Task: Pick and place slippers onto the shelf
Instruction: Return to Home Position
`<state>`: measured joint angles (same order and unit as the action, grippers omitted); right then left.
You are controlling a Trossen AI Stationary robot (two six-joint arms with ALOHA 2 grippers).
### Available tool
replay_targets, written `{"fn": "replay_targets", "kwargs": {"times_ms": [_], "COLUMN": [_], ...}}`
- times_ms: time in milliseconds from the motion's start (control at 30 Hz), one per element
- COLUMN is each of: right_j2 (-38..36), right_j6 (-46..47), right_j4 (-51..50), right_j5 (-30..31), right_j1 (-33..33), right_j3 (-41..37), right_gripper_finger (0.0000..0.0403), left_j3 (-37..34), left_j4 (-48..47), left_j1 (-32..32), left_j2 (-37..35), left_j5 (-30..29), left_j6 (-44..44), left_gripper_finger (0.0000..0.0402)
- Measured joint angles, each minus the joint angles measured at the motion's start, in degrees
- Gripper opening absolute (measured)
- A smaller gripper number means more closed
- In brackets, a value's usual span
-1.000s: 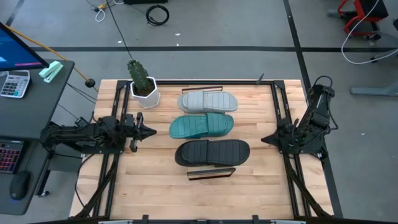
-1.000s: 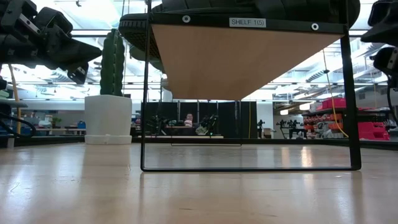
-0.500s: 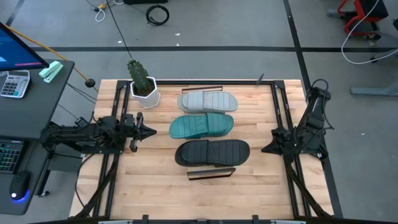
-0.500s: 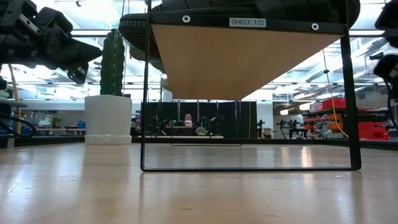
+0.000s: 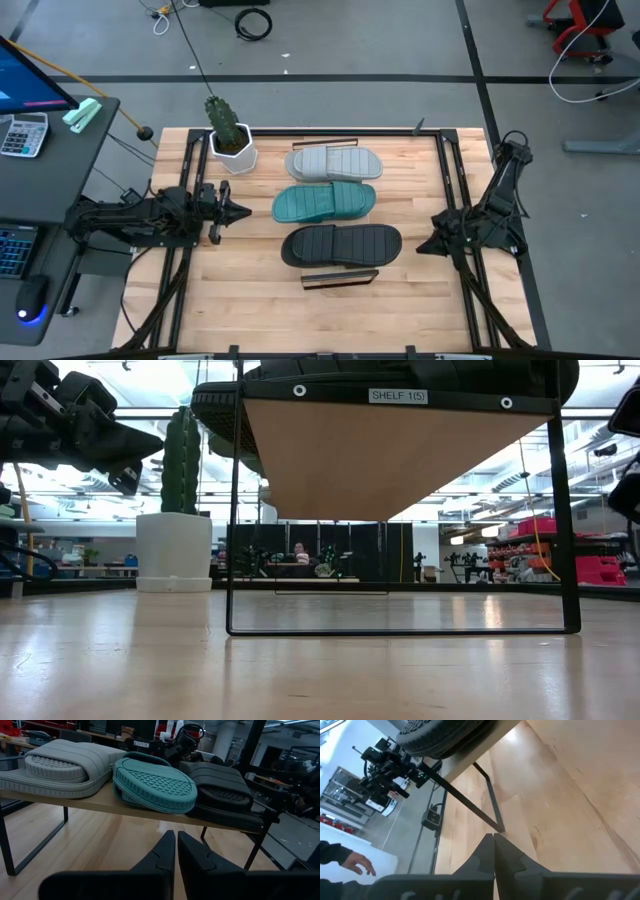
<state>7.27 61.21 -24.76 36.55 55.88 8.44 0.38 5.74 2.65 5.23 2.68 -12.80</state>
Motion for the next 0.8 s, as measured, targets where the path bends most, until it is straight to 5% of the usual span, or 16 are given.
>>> {"fn": "replay_targets", "kwargs": {"times_ms": [800], "right_j2": [0.0], "right_j6": [-13.98], "right_j4": [0.07], "right_j5": [-18.12], "right_j1": [-26.9], "right_j3": [-0.05], "right_gripper_finger": [0.0], "left_j3": [0.0], "left_j4": [0.0], "left_j1": [-0.01], "left_j2": [0.0], "left_j5": [-0.02], "left_j6": [-0.01], "left_gripper_finger": [0.0026]}}
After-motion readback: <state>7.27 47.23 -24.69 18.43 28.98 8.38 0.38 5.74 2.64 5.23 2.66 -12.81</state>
